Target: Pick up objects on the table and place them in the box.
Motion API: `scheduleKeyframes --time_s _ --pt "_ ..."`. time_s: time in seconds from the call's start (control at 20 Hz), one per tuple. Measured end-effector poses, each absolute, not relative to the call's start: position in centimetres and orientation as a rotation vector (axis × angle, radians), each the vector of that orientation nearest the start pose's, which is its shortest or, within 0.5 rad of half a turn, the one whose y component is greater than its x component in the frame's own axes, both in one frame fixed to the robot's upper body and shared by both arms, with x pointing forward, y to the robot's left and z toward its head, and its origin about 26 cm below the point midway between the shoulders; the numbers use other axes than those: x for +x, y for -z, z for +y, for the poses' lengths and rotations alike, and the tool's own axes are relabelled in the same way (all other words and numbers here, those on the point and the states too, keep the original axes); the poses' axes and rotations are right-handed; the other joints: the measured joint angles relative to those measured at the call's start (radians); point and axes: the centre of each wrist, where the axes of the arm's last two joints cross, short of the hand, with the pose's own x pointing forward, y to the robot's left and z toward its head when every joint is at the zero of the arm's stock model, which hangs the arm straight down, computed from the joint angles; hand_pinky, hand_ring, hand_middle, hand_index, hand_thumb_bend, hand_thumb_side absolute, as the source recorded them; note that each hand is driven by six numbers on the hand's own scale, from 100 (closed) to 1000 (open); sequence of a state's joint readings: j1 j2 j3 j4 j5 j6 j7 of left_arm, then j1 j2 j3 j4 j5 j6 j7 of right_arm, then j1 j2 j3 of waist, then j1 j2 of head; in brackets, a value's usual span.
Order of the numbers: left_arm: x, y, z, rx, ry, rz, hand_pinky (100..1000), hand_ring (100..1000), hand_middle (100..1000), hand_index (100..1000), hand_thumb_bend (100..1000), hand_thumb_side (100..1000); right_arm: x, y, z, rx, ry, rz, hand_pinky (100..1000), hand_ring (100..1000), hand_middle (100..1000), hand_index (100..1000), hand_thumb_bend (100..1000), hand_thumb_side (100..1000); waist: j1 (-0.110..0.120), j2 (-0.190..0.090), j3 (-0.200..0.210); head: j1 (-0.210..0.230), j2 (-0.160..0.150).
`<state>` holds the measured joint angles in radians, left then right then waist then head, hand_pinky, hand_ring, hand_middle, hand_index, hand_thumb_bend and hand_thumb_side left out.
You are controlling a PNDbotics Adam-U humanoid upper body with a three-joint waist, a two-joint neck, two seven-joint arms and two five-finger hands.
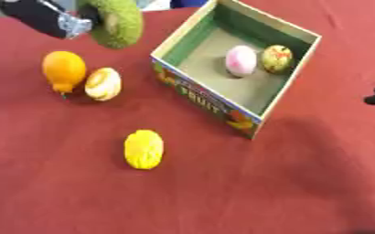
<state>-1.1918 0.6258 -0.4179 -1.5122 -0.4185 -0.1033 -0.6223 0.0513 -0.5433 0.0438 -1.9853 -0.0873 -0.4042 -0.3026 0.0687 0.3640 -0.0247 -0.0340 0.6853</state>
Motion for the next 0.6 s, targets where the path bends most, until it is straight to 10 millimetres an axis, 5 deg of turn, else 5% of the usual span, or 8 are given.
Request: scheduleKeyframes --time_s 0.6 --pt "43.0 -35.9 12.7 -0.957 -2.471 2.274 771 691 630 700 100 100 26.1 -13.3 -30.9 -0.211 -0.239 -2.363 849 693 693 831 100 738 0.012 0.034 -0.042 0.044 -0.019"
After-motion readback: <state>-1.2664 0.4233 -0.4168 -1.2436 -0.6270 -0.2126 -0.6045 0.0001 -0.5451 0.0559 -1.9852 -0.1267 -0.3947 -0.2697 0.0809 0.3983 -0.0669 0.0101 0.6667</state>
